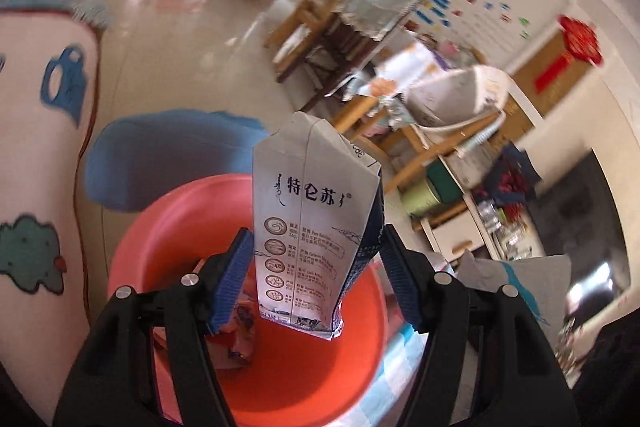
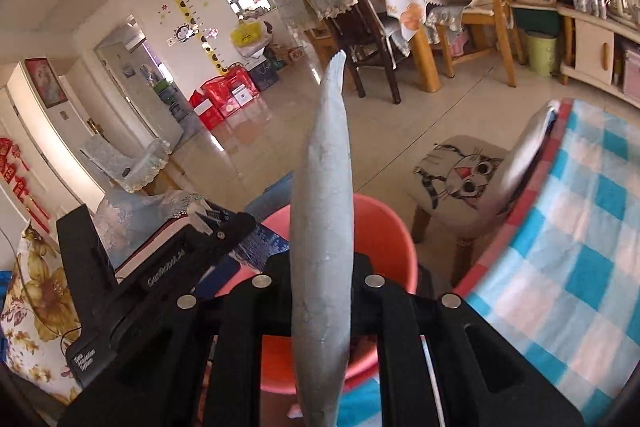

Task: Collect trash
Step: 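Carry both items over the pink bucket and open both tools to drop them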

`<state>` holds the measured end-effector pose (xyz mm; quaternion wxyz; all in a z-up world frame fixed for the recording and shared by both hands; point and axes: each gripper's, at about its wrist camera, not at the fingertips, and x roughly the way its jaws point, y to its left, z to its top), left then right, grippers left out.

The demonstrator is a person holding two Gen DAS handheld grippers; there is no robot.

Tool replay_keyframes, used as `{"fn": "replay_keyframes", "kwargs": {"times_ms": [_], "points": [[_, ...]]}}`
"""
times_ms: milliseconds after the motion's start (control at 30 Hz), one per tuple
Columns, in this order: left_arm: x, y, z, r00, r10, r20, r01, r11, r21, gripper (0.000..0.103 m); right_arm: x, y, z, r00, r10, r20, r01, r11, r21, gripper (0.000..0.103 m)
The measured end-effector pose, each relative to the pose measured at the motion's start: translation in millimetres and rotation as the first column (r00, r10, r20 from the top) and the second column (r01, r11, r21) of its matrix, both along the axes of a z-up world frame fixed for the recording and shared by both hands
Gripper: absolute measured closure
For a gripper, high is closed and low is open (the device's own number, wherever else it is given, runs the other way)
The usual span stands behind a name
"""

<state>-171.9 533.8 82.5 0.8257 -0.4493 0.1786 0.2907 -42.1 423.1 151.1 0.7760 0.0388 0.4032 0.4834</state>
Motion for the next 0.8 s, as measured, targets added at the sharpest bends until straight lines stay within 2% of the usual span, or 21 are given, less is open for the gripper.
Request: {"fn": "replay_keyframes", "kwargs": {"times_ms": [67,133,200,300,333,400,567,633,800], "points": [[1.5,7.0,-5.1,1.000,0.010,-0.015,-0.010,1.000,-0.024,0.037,5.3,12.6,-10.9,1.000,0.001,-0.027,-0.002,1.000,-0.023,0.083],[3.8,10.2,-7.9,0.999,0.017,-0.031,-0.018,0.999,-0.028,0.037,8.5,17.1,-20.0,0.999,-0.015,-0.046,0.013,0.999,-0.034,0.057],[4.0,14.2,-11.1,0.998,0.038,-0.057,-0.039,0.999,-0.025,0.035,6.9,14.5,-21.5,0.999,-0.045,-0.027,0.043,0.998,-0.045,0.045],[4.4,17.7,-14.9,0.992,0.076,-0.099,-0.077,0.997,-0.007,0.022,-0.1,-2.6,-20.1,0.996,-0.087,0.002,0.087,0.995,-0.051,0.035],[5.4,17.5,-14.8,0.990,0.089,-0.111,-0.089,0.996,0.005,0.022,-3.8,-9.3,-19.5,0.995,-0.100,0.013,0.101,0.994,-0.051,0.031],[7.9,16.7,-14.2,0.988,0.096,-0.121,-0.092,0.995,0.036,0.022,-7.9,-22.7,-15.5,0.990,-0.134,0.048,0.136,0.989,-0.056,0.025],[15.5,4.9,-3.8,0.991,0.072,-0.110,-0.052,0.983,0.176,0.020,-25.4,-70.6,-6.1,0.967,-0.213,0.139,0.223,0.973,-0.063,0.016],[19.1,-6.3,0.9,0.996,0.035,-0.080,-0.017,0.976,0.219,0.017,-33.1,-88.9,-1.5,0.955,-0.239,0.173,0.254,0.964,-0.072,0.014],[35.5,-34.7,10.2,0.992,-0.107,-0.069,0.122,0.950,0.288,0.017,-46.6,-132.3,9.2,0.924,-0.289,0.251,0.320,0.943,-0.088,0.013]]}}
